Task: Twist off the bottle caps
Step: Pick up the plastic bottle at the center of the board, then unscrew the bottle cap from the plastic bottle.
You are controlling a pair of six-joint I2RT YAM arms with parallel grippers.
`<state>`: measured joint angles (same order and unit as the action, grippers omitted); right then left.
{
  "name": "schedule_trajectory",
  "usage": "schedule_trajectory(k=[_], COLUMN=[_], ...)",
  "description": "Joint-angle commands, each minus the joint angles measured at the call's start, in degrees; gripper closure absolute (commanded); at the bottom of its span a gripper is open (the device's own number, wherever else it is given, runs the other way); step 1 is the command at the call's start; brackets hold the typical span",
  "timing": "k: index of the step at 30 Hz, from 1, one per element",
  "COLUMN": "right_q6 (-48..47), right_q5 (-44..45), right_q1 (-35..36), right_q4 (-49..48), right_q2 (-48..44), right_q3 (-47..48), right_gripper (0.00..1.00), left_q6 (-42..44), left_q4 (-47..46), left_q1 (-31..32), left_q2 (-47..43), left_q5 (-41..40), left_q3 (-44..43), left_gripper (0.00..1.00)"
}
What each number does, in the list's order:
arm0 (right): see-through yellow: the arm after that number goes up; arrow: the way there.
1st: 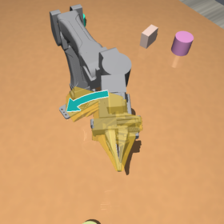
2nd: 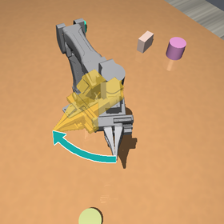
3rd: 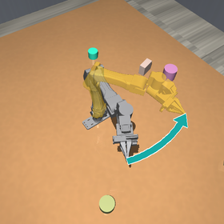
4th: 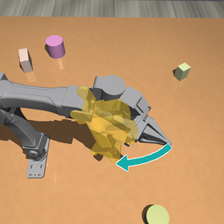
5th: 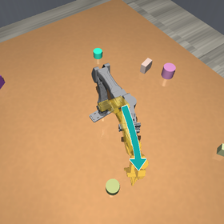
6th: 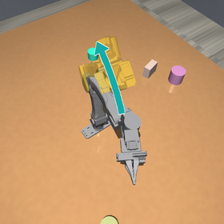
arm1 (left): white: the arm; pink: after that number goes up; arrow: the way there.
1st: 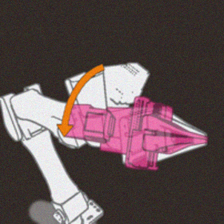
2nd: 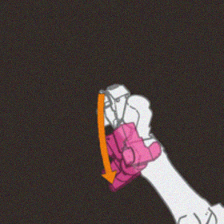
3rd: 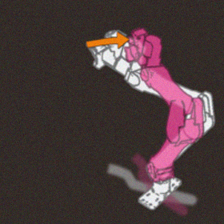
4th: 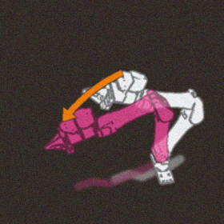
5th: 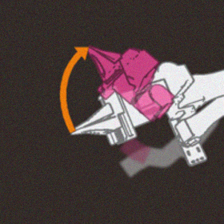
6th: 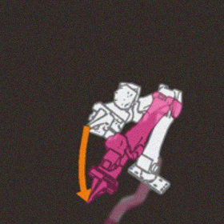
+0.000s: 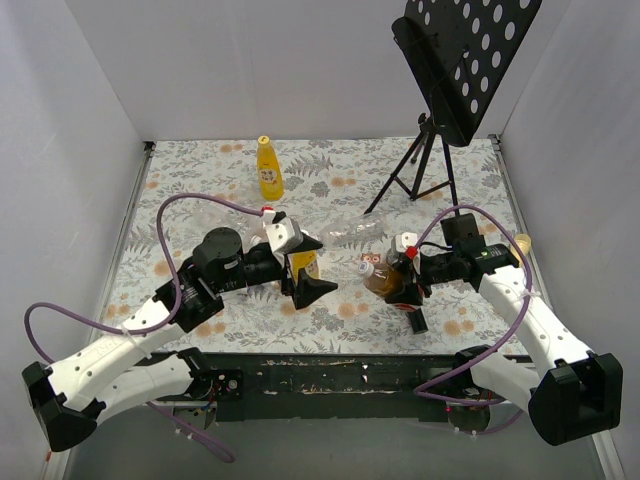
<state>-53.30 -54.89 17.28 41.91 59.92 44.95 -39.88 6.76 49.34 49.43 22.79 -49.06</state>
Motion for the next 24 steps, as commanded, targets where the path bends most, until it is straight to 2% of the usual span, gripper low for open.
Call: schedule_trajectory(k=[1,7,20,24], right_q6=[-2.4,-3.9,-5.1,-5.1], right_q5=[-3.7,-5.0,-6.2,-6.5], right_q1=[-0.2,-0.2,-0.2,-0.2], right_q4=[1.5,1.7,1.9,2.0], right_q2=[-0.2,-0.4,0.8,1.0], right_q3=[1.3,0.7,0.9,1.2], right_gripper=[0.87,0.87,0.88,0.88], left_q6=[6.1,8.9,8.2,8.1], left_q4=[-3.2,-3.2,-4.3,-4.1], left_q1=[0.1,0.1,0.1,0.1], left_q2=[0.1,2.2,8.5,11.6], left_q5=[5.1,6.8,12.5,15.4], left_q3=[0.3,0.2,-2.0,-3.8], left_gripper=[0.02,0.02,0.02,0.09])
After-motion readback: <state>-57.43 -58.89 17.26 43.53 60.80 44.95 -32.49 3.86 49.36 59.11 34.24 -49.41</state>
